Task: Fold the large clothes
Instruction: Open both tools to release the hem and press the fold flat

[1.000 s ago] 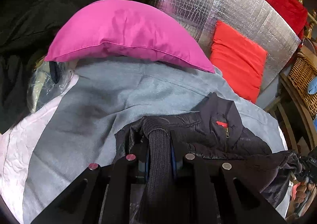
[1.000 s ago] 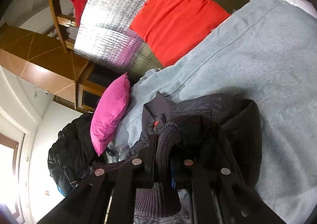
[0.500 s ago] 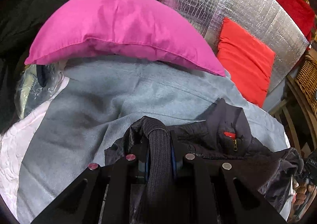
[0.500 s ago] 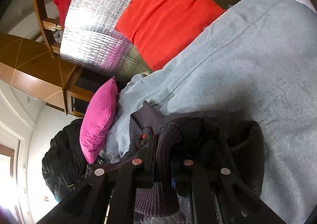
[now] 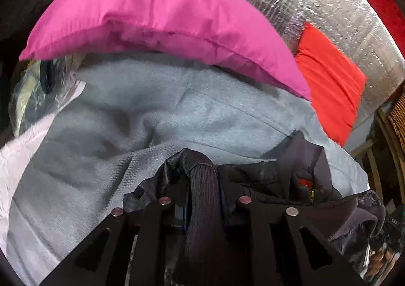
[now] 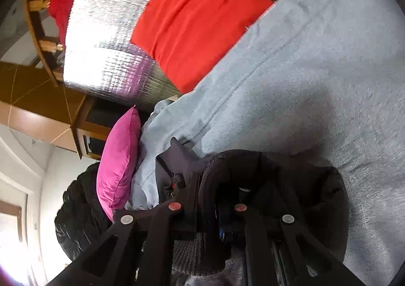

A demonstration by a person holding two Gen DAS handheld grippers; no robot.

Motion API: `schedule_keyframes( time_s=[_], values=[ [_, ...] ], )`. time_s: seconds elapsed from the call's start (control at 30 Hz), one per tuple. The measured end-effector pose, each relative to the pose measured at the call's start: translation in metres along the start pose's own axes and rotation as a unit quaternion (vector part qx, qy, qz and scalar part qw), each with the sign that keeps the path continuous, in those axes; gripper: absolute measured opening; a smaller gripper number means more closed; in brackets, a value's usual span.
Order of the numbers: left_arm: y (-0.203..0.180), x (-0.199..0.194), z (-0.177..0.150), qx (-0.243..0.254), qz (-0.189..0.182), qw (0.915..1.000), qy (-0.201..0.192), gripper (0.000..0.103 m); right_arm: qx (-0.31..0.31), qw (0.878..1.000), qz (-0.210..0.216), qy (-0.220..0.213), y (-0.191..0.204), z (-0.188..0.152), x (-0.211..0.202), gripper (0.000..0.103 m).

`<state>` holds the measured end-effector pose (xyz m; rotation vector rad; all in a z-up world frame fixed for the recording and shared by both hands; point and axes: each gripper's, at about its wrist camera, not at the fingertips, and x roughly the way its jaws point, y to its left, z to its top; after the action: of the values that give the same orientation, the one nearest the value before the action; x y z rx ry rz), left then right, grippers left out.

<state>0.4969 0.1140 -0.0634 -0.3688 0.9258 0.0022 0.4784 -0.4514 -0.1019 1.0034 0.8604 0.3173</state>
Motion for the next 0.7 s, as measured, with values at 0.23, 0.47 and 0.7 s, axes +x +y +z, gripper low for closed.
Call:
schedule_keyframes(
  time_s=[0.23, 0.47, 0.7],
  values=[
    [0.012, -0.009, 0.007, -0.041, 0.021, 0.9985, -0.031, 0.066, 0.046, 0.999, 0.024, 0.001, -0.012, 0.001, 0.004, 0.022],
    [0.030, -0.020, 0.011, -0.067, 0.023, 0.9963, -0.049, 0.070, 0.023, 0.998, 0.040, -0.048, 0.007, 0.003, -0.010, 0.084],
    [0.056, -0.055, -0.008, -0.055, 0.027, 0.9954, -0.073, 0.070, -0.022, 0.995, 0.004, -0.092, 0.016, -0.006, -0.057, 0.084]
  ],
)
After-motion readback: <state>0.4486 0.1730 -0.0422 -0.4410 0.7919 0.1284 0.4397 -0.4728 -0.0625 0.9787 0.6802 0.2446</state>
